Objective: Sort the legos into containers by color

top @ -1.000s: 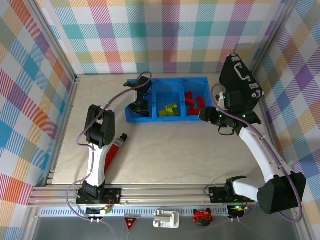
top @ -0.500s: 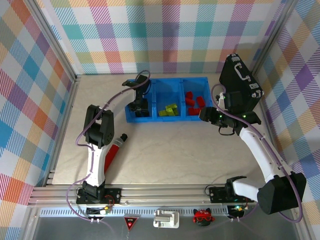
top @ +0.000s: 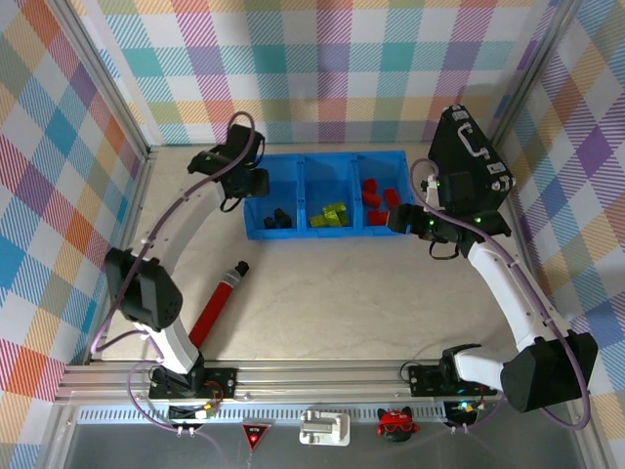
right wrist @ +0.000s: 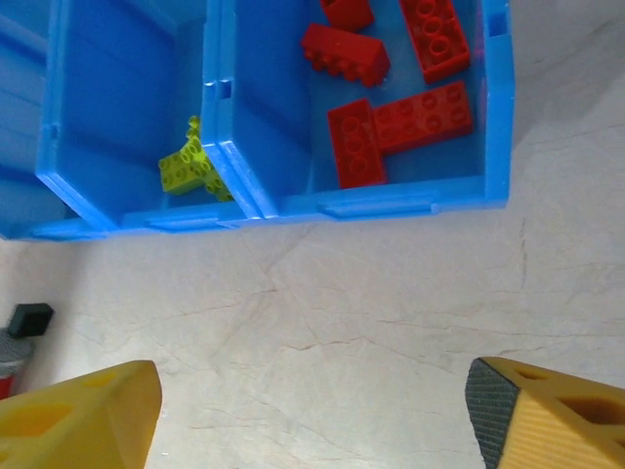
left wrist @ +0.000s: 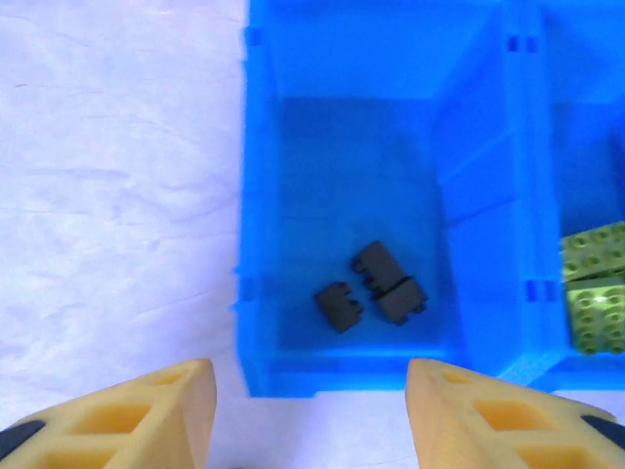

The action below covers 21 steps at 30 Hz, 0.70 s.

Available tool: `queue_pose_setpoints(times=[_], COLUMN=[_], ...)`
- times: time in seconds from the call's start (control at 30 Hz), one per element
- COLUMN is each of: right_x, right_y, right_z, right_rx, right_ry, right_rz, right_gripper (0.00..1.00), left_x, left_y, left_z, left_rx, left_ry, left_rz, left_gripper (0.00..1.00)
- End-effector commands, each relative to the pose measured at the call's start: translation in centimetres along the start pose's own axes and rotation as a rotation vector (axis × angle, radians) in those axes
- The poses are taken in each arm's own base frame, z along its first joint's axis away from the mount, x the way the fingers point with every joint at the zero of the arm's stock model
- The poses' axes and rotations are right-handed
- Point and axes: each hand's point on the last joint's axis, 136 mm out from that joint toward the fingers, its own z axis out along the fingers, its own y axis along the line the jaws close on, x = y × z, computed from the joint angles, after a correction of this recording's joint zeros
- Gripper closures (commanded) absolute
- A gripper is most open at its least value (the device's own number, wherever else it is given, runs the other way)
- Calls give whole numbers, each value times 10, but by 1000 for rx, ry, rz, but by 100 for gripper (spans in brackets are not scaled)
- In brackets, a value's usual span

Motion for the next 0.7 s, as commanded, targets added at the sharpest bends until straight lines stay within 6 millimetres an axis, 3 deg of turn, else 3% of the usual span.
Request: queue_pose_setpoints(times=[0.0, 0.13, 0.33, 0.67], right_x=[-8, -10, -10, -16], right_y=[-9, -21, -36, -117], right_z=[-4, 4, 25, 61], right_rx=[65, 128, 186, 544], right_ry=[-13, -10, 13, -150], right_rz=[-57, -86, -111, -130], right_gripper=[11, 0, 1, 1], left_x=[5, 22, 49, 92], left_y=[40, 79, 120, 161], left_z=[-2, -2, 3, 35], left_rx=[-78, -125, -209, -403], left_ry=[-24, -33, -51, -71], left_rz=[-58, -140, -208, -266], left_gripper=[42, 28, 1, 0])
